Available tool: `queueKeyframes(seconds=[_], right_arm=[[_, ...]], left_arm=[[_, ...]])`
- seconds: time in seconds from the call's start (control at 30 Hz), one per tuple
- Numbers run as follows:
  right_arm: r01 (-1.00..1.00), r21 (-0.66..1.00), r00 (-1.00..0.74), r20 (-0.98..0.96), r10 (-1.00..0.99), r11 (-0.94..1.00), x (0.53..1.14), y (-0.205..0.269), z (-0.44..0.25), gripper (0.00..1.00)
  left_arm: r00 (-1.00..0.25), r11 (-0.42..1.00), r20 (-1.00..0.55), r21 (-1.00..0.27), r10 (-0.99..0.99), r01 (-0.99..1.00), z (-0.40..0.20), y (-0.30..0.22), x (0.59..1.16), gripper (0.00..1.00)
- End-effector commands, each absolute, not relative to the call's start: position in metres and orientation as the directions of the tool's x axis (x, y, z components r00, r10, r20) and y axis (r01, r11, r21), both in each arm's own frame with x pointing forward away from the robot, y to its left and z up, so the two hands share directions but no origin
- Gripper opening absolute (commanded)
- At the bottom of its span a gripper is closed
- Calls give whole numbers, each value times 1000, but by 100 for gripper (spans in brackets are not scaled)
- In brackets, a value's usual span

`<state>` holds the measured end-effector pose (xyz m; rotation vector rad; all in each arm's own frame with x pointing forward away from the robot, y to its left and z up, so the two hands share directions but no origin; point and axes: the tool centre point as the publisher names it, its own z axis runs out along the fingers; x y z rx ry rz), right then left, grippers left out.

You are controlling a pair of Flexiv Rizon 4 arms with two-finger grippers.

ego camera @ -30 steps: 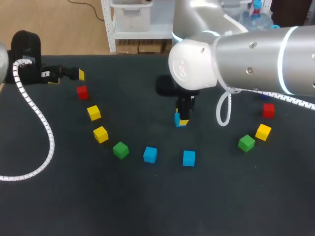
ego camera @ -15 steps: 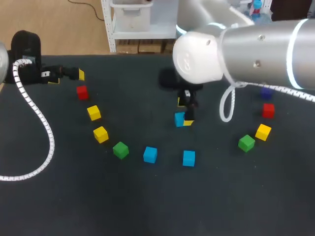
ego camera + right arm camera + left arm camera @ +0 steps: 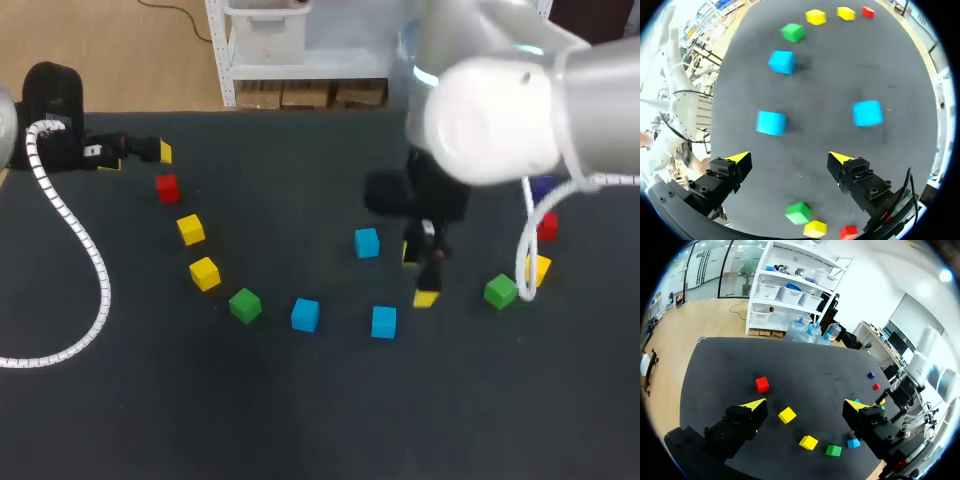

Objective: Place the blue cubes, place green cubes on the blue cubes, place the yellow cubes on the green cubes, then place the red cubes on the yellow cubes, and place purple cube on the red cubes.

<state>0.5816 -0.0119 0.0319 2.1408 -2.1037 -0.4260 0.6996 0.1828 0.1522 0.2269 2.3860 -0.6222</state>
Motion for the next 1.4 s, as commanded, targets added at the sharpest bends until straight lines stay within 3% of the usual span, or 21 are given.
queueKeyframes(seconds=[0.03,0.3,1.4], right_arm=[[-991,125,39,-110,-993,-53,548,6,34,100],[-987,137,75,-56,-996,-82,548,35,22,100],[-985,172,21,-43,-999,-28,559,27,-2,100]], left_arm=[[-769,868,-640,-381,1,318,151,184,700,100],[-769,868,-640,-381,1,318,151,184,700,100],[-769,868,-640,-381,1,318,151,184,700,100]])
